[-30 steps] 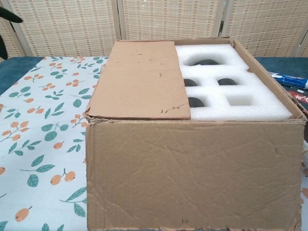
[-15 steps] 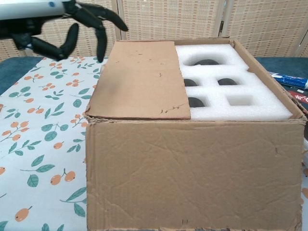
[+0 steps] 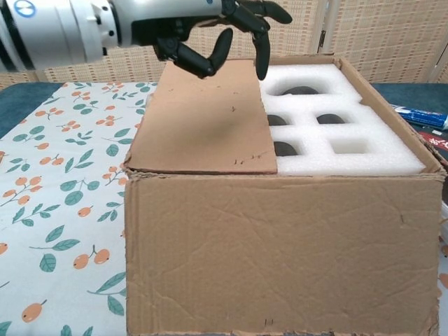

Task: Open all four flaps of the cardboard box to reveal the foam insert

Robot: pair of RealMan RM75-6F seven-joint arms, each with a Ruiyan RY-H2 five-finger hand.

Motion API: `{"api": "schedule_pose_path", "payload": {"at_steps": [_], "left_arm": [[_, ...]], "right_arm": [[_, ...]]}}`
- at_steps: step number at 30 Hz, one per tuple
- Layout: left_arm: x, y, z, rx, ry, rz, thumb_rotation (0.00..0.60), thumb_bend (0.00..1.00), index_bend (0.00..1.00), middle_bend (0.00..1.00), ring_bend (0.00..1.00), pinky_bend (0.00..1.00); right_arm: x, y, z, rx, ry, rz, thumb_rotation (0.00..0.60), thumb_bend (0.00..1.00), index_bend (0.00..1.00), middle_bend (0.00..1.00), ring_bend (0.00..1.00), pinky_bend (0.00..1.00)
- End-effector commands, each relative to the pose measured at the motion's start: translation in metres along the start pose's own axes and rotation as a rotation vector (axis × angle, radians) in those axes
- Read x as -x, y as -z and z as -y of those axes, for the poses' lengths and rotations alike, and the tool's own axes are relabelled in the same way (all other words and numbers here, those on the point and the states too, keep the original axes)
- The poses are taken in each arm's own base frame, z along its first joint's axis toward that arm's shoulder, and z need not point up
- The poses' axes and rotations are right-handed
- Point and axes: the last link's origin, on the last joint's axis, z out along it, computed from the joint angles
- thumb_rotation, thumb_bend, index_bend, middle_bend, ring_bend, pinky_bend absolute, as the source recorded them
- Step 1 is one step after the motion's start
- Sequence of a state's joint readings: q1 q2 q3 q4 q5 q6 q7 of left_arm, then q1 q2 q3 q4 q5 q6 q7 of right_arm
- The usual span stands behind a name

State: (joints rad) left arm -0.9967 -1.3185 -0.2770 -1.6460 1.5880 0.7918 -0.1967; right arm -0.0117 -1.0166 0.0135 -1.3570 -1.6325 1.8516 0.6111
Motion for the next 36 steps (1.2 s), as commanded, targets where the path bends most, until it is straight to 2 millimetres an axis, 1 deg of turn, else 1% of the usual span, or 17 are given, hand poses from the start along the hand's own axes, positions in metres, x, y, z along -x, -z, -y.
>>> {"api": "schedule_pose_path", "payload": {"at_steps": [1,5,7,12,16,20,25,29,36], "left_arm": [[0.008,-0.027,0.005,-0.008,-0.014,0.023,0.600,1.00,0.43,0.03,0.00,0.00],[0.010,-0.049,0.013,-0.028,-0.015,0.030,0.600,1.00,0.41,0.00,0.00,0.00],[0.011,-0.057,0.017,-0.039,-0.029,0.029,0.600,1.00,0.41,0.00,0.00,0.00],[0.015,-0.069,0.024,-0.052,-0.060,0.024,0.600,1.00,0.42,0.00,0.00,0.00],[0.023,-0.077,0.030,-0.073,-0.086,0.050,0.600,1.00,0.44,0.00,0.00,0.00],[0.028,-0.082,0.036,-0.085,-0.122,0.044,0.600,1.00,0.51,0.00,0.00,0.00],[0.031,-0.082,0.042,-0.102,-0.118,0.046,0.600,1.00,0.53,0.00,0.00,0.00],[0.034,-0.083,0.043,-0.102,-0.137,0.053,0.600,1.00,0.55,0.00,0.00,0.00],[0.032,-0.081,0.043,-0.097,-0.188,0.038,0.600,1.00,0.59,0.00,0.00,0.00]], "right_arm": [[-0.001,-0.002,-0.004,0.010,-0.008,0.006,0.388,0.65,0.29,0.00,0.00,0.00],[-0.001,-0.006,-0.011,0.028,-0.024,0.028,0.387,0.65,0.29,0.00,0.00,0.00],[-0.001,-0.009,-0.014,0.037,-0.034,0.036,0.385,0.65,0.29,0.00,0.00,0.00],[0.000,-0.013,-0.019,0.047,-0.046,0.052,0.386,0.65,0.29,0.00,0.00,0.00],[0.001,-0.015,-0.022,0.054,-0.055,0.064,0.386,0.65,0.29,0.00,0.00,0.00],[0.001,-0.016,-0.024,0.057,-0.059,0.069,0.386,0.65,0.29,0.00,0.00,0.00],[0.001,-0.017,-0.027,0.069,-0.062,0.069,0.385,0.65,0.29,0.00,0.00,0.00],[0.002,-0.017,-0.026,0.065,-0.063,0.078,0.388,0.65,0.29,0.00,0.00,0.00],[0.004,-0.018,-0.025,0.063,-0.065,0.087,0.387,0.65,0.29,0.00,0.00,0.00]]}}
